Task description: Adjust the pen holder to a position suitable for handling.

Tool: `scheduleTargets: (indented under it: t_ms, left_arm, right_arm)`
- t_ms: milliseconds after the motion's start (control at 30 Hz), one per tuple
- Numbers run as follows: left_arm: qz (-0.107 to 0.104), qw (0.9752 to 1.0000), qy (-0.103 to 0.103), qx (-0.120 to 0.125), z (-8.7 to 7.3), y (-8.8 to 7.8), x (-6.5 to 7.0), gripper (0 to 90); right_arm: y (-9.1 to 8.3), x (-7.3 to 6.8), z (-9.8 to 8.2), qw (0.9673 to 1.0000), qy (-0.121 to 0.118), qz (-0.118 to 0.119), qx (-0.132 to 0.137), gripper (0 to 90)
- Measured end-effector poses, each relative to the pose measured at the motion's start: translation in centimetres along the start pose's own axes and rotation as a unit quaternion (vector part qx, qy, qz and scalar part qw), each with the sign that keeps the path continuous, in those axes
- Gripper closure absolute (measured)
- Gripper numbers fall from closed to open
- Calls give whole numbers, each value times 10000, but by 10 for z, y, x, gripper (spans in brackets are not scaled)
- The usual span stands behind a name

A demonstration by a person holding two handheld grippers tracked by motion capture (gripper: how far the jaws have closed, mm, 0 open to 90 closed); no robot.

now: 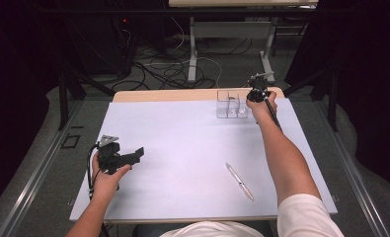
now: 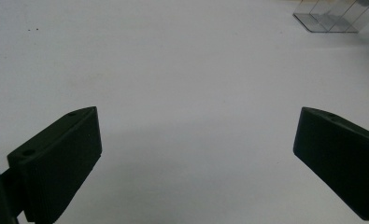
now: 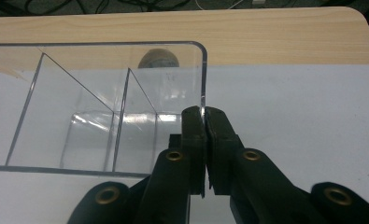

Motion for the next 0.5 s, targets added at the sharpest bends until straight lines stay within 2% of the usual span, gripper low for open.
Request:
scheduleTargets:
  t_ms: [367, 500]
  left_arm:
    - [-1, 10000, 13, -44, -1, 1, -1, 11]
    - [4, 10000, 11, -14, 0, 2, -1, 11]
  right_arm:
    - [-2, -1, -1, 9999, 9, -126, 60, 885]
    - [-4, -1, -3, 9999, 71, -103, -34, 885]
Point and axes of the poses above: each handheld gripper's, and its own axes: y roughly forward along the jaws, z roughly out of its top, x roughly to its right, the point moved 7 cm from there along y, roughly forward along the jaws, and after that the axes turned 10 degrees about y, right-handed, at the moved point
